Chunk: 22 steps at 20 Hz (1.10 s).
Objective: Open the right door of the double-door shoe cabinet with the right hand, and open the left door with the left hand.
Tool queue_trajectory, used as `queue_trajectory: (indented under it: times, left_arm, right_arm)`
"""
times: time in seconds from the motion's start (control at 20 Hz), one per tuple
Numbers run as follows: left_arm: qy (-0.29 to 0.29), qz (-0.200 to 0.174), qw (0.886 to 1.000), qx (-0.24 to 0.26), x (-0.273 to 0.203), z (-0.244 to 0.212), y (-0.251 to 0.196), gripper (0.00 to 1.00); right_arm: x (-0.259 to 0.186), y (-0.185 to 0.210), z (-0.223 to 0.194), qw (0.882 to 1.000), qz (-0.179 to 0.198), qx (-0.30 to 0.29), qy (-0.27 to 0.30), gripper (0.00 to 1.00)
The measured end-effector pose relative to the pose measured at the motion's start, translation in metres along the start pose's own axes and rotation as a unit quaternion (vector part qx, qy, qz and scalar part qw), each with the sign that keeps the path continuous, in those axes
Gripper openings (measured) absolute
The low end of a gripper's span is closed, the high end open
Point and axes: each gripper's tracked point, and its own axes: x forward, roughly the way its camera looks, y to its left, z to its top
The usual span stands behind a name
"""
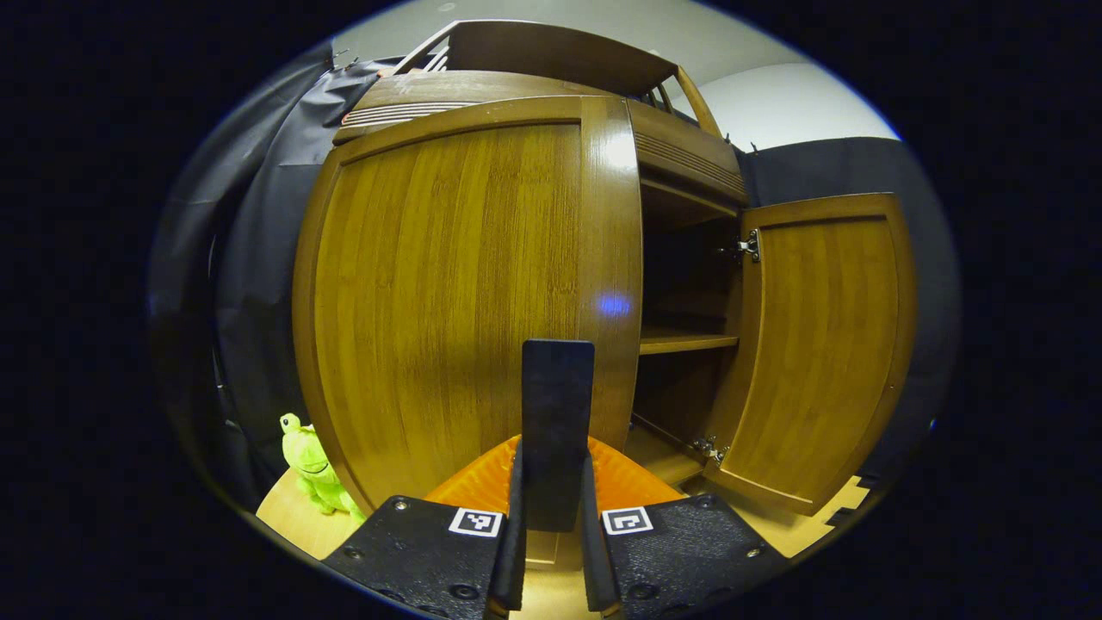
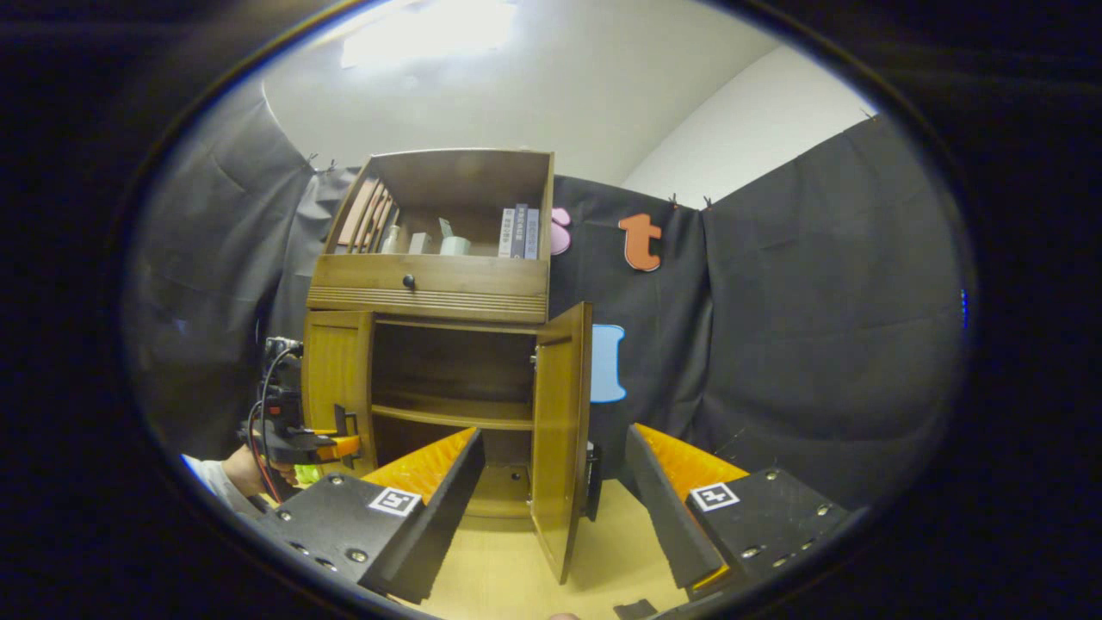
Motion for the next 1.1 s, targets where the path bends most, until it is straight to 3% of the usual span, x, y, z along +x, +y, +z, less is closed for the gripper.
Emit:
queue_trajectory:
  times: [0.6, 0.75, 1.1]
  left_arm:
    - [-0.003, -0.021, 1.000, 0.012, -0.011, 0.011, -0.003, 0.28]
    - [-0.008, -0.019, 1.000, 0.012, -0.016, 0.020, 0.000, 0.29]
    - [-0.013, -0.002, 1.000, 0.012, -0.029, 0.033, 0.004, 0.27]
  right_arm:
    - [-0.001, 0.044, 0.004, 1.000, 0.028, -0.002, -0.006, 0.94]
    - [-0.003, 0.061, 0.001, 0.999, 0.039, 0.002, -0.008, 1.00]
    - [0.003, 0.103, -0.017, 0.997, 0.071, 0.000, 0.011, 0.98]
